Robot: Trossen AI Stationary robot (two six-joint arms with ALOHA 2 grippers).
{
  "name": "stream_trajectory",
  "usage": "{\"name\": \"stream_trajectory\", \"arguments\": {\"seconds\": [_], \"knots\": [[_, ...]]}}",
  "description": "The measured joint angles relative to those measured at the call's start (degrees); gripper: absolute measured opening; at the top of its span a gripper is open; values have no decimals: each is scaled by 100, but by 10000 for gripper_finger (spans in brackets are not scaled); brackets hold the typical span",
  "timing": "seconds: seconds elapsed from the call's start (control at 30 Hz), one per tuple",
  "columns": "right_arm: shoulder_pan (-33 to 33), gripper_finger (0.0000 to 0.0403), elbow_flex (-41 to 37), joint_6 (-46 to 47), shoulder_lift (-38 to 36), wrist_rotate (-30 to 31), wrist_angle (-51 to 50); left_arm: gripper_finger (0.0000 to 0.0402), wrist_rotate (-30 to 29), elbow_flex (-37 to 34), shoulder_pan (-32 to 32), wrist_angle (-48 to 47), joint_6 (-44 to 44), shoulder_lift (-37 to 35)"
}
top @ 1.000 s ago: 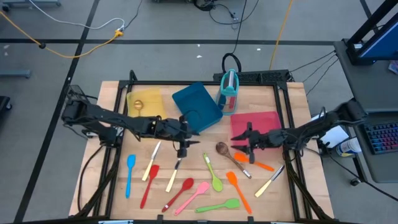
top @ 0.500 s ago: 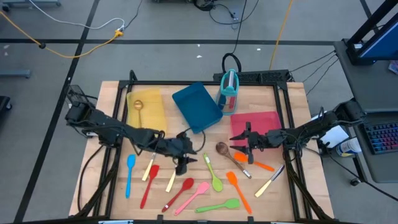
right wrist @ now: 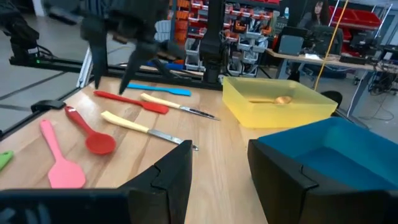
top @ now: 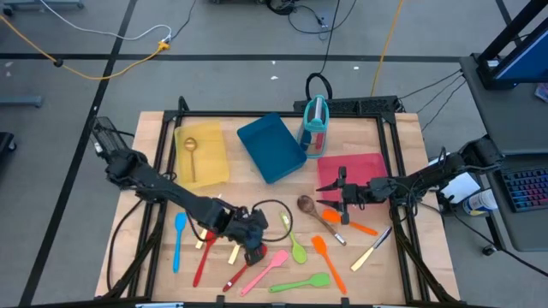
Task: Pick & Place Kitchen Items
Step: Put the red serving spoon into the yellow bin
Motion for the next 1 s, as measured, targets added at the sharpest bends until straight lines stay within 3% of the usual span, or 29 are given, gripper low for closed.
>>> {"name": "stream_trajectory", "arguments": {"seconds": [0.27, 0.37, 0.57, 1.0], "knots": [[-2, 150, -7, -140, 2, 0, -29, 145, 1864, 32, 153, -543, -1120, 591], [-2, 150, -7, -210, 2, 9, -73, 145, 2313, 30, 145, -472, -1235, 758], [-76, 150, -7, -471, 2, 13, -130, 145, 2281, 30, 263, -455, -943, 753], [-278, 150, -13, 69, 2, 4, -270, 145, 2364, 25, 130, -460, -1053, 722]]}}
